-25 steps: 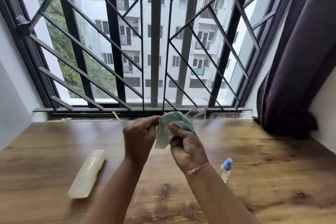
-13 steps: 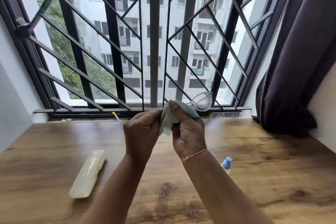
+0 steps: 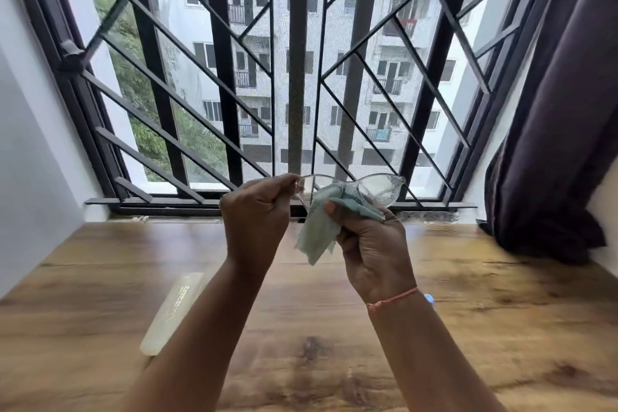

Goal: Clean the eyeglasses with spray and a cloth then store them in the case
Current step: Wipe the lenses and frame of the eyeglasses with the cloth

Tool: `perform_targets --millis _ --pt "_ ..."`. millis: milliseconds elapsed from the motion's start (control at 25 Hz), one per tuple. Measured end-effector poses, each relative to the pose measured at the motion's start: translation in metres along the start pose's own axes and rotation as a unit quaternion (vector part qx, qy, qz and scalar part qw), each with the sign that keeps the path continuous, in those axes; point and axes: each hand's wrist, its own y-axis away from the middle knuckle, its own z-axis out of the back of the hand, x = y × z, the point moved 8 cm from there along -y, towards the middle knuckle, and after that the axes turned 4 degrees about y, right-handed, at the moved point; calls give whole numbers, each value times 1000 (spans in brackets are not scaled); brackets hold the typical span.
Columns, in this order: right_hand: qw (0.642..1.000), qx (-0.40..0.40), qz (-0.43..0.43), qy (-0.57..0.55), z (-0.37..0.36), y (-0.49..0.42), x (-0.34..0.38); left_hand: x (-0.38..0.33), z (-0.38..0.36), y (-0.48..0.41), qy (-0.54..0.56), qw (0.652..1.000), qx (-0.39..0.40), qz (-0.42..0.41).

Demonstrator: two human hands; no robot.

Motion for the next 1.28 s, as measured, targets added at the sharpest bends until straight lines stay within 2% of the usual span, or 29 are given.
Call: perform_targets --millis 440,1040,1160,1280 --pt "997 -54 53 -3 35 9 34 -1 22 -13 52 998 -30 -8" --pt "999 -11 48 10 17 19 24 -5 19 -8 39 998 12 -40" --pt "999 18 29 15 19 19 21 -2 20 -5 26 999 5 -33" --pt "993 118 -26 14 17 22 24 -2 23 -3 12 999 -5 -35"
